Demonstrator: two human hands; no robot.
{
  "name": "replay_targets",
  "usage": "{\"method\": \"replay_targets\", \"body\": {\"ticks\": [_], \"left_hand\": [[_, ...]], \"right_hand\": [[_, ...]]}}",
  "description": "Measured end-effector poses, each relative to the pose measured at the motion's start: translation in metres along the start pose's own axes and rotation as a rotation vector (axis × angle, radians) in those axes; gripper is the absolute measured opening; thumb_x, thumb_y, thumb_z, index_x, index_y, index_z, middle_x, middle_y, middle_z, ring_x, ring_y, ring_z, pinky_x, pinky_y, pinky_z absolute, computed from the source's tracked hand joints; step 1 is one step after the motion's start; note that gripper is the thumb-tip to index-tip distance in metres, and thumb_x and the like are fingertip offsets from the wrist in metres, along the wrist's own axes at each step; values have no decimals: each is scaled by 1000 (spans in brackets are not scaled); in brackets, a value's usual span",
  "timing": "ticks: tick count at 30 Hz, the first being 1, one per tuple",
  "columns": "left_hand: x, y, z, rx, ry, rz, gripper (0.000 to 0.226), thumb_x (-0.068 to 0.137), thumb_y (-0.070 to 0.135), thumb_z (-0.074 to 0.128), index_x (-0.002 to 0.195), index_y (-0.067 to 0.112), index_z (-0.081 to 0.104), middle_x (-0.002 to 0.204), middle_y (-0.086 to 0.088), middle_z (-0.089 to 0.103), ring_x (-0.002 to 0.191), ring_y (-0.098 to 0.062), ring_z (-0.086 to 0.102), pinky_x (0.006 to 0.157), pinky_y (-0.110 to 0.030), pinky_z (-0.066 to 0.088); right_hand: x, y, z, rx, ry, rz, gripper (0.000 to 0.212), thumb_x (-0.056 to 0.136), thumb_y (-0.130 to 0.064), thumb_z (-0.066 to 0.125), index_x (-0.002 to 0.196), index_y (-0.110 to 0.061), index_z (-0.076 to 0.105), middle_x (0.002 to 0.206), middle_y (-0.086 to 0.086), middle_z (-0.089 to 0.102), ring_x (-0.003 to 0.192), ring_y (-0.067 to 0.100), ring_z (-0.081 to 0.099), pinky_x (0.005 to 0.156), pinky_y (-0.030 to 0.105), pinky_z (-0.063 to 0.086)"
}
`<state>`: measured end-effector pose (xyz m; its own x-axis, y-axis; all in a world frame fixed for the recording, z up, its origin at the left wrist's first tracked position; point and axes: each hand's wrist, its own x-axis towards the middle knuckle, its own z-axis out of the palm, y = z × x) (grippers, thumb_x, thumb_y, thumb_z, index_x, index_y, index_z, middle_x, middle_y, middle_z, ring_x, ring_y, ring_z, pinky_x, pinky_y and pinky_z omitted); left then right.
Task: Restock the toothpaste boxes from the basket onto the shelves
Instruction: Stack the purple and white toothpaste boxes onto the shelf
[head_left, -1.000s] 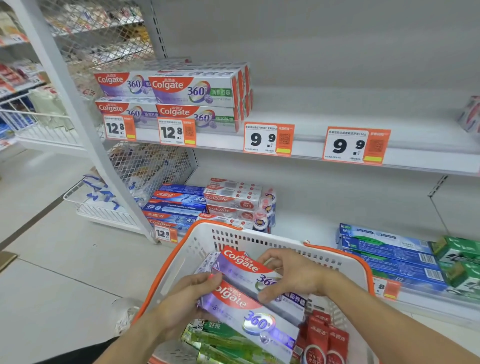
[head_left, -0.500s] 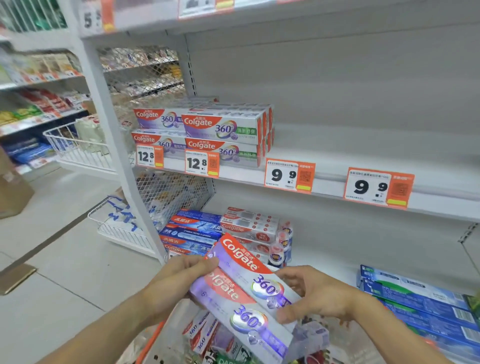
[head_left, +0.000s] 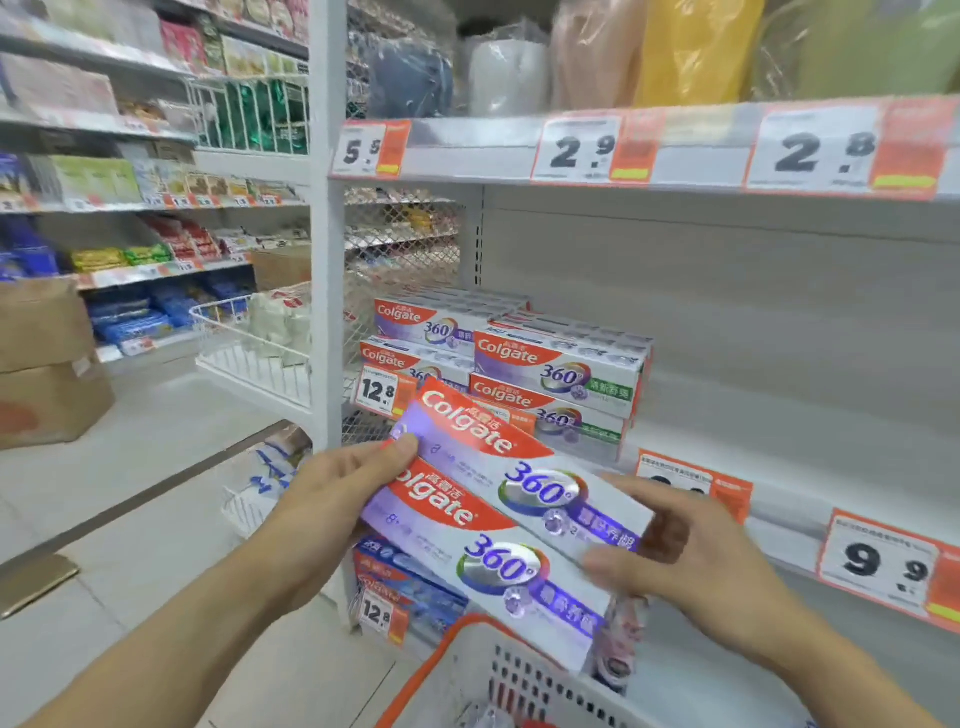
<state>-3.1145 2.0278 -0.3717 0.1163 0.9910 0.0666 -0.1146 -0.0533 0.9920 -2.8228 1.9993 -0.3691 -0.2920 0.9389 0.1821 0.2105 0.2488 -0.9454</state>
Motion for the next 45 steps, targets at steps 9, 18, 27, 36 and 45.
{"method": "replay_targets", "body": {"ticks": [9, 18, 27, 36, 45], "left_hand": [[17, -3, -37, -51, 377, 59, 40, 72, 47, 73, 80, 9, 79, 83, -13, 77, 73, -26, 74, 87, -56, 56], [18, -6, -63, -64, 461, 44, 38, 79, 45, 73, 93, 10, 76, 81, -4, 78, 72, -18, 76, 76, -39, 60], [17, -1, -58, -127, 457, 54, 26, 84, 40, 72, 86, 13, 74, 78, -1, 78, 69, -15, 75, 57, -22, 57], [15, 2, -53, -136, 462, 40, 30, 81, 44, 72, 85, 15, 72, 76, 2, 78, 68, -16, 75, 58, -23, 56], [13, 4, -58, -131, 458, 34, 41, 78, 50, 70, 95, 12, 72, 78, -1, 78, 68, -18, 76, 60, -26, 56]], "right_hand": [[153, -86, 23, -578, 247, -351, 58, 68, -23, 92, 122, -26, 71, 80, -19, 72, 61, -14, 59, 71, 3, 42], [248, -86, 61, -910, 211, -231, 57, 71, -33, 88, 125, -23, 70, 93, -2, 76, 80, 10, 68, 79, 21, 50], [279, -70, 65, -1202, 217, -222, 49, 65, -47, 83, 106, -22, 74, 98, -1, 76, 85, 22, 69, 76, 40, 59], [275, -56, 64, -1471, 203, -172, 50, 73, -58, 79, 85, -15, 56, 80, 3, 63, 71, 26, 59, 61, 34, 49], [269, -49, 68, -1477, 251, -263, 48, 80, -60, 70, 98, -17, 60, 101, 3, 63, 89, 23, 56, 77, 35, 51]]}}
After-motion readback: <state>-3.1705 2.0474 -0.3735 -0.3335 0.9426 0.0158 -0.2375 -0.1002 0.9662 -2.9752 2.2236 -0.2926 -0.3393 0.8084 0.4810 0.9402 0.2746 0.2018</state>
